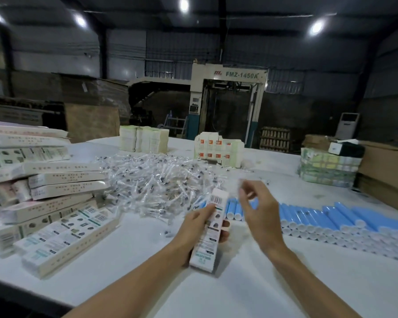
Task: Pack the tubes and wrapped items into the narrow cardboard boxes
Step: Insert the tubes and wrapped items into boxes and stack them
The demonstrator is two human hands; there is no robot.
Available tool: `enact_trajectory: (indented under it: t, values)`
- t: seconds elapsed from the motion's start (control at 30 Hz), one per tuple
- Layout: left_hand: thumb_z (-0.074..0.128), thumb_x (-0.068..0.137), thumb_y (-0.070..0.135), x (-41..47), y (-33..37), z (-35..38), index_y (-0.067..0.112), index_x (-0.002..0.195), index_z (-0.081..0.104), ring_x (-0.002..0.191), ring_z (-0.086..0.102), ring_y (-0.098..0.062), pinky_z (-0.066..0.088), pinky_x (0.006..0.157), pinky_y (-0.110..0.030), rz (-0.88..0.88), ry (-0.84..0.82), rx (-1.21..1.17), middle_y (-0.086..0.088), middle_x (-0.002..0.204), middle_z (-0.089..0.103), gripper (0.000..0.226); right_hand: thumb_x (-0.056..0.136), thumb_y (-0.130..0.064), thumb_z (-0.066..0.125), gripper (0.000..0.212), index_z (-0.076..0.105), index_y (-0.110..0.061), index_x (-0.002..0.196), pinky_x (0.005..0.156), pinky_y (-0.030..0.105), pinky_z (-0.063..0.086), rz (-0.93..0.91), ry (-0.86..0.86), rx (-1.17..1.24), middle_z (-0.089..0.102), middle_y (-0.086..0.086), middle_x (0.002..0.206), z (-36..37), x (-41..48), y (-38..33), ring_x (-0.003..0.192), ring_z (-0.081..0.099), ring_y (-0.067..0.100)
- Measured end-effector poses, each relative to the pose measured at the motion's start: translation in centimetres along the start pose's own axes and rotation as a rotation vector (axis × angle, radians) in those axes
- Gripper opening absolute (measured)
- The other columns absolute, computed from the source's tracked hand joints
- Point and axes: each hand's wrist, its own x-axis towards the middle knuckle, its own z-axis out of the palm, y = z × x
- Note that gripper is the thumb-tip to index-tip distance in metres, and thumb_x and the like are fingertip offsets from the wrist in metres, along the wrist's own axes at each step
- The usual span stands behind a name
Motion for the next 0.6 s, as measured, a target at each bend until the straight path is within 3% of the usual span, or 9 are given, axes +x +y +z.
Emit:
enact_trajectory:
  t: [0.07, 0.13, 0.23, 0.3, 0.37, 0.6]
  values:
    - [0.063, 0.106, 0.042, -0.3, 0.1, 0.3, 0.005, 0.129, 0.069, 0.081, 0.080, -0.035, 0.066, 0.065, -0.040, 0.004, -0.031, 0.004, -0.025, 0.115, 0.078, 0.044, 0.103, -0.014, 0.064, 0.008, 0.064, -0.022, 0.104, 0.077, 0.014, 0.049, 0.173, 0.151, 0.079, 0.068, -0.007, 0.092, -2.2, -0.6, 2.9, 0.087, 0.065, 0.012]
    - [0.065, 0.104, 0.046, -0.3, 0.4, 0.9, 0.008, 0.133, 0.068, 0.089, 0.081, -0.035, 0.067, 0.071, -0.040, 0.014, -0.062, 0.049, -0.021, 0.118, 0.079, 0.048, 0.103, -0.014, 0.063, 0.010, 0.060, -0.019, 0.110, 0.076, 0.018, 0.054, 0.330, 0.276, 0.163, 0.070, -0.005, 0.093, -3.6, -0.4, 4.8, 0.086, 0.069, 0.012]
    - [0.072, 0.099, 0.050, -0.1, 1.5, 2.7, 0.007, 0.132, 0.069, 0.096, 0.079, -0.039, 0.067, 0.080, -0.045, 0.046, -0.111, 0.094, -0.022, 0.120, 0.078, 0.054, 0.102, -0.013, 0.064, 0.033, 0.048, -0.023, 0.129, 0.074, 0.017, 0.054, 0.435, 0.351, 0.338, 0.073, 0.001, 0.093, -4.7, 0.8, 5.8, 0.082, 0.069, 0.005]
    - [0.074, 0.098, 0.050, 0.3, 2.1, 3.9, 0.007, 0.131, 0.070, 0.096, 0.079, -0.039, 0.066, 0.079, -0.044, 0.061, -0.115, 0.125, -0.021, 0.119, 0.078, 0.055, 0.101, -0.012, 0.066, 0.046, 0.043, -0.026, 0.138, 0.074, 0.010, 0.050, 0.461, 0.344, 0.442, 0.075, -0.001, 0.089, -5.0, 1.4, 5.8, 0.081, 0.069, 0.007]
    - [0.076, 0.096, 0.052, 0.7, 2.0, 5.0, 0.011, 0.128, 0.073, 0.095, 0.080, -0.039, 0.067, 0.078, -0.045, 0.071, -0.122, 0.152, -0.020, 0.118, 0.079, 0.052, 0.099, -0.011, 0.067, 0.044, 0.048, -0.026, 0.136, 0.073, 0.009, 0.049, 0.460, 0.327, 0.499, 0.077, -0.002, 0.088, -5.5, 1.7, 5.5, 0.077, 0.068, 0.007]
    - [0.075, 0.094, 0.061, 0.6, -1.0, 7.0, 0.024, 0.117, 0.079, 0.092, 0.080, -0.037, 0.065, 0.077, -0.041, 0.082, -0.230, 0.170, -0.017, 0.118, 0.079, 0.044, 0.094, -0.014, 0.074, 0.035, 0.059, -0.027, 0.123, 0.082, 0.024, 0.058, 0.292, 0.333, 0.572, 0.077, 0.004, 0.097, -7.5, 3.7, 3.0, 0.088, 0.073, 0.013]
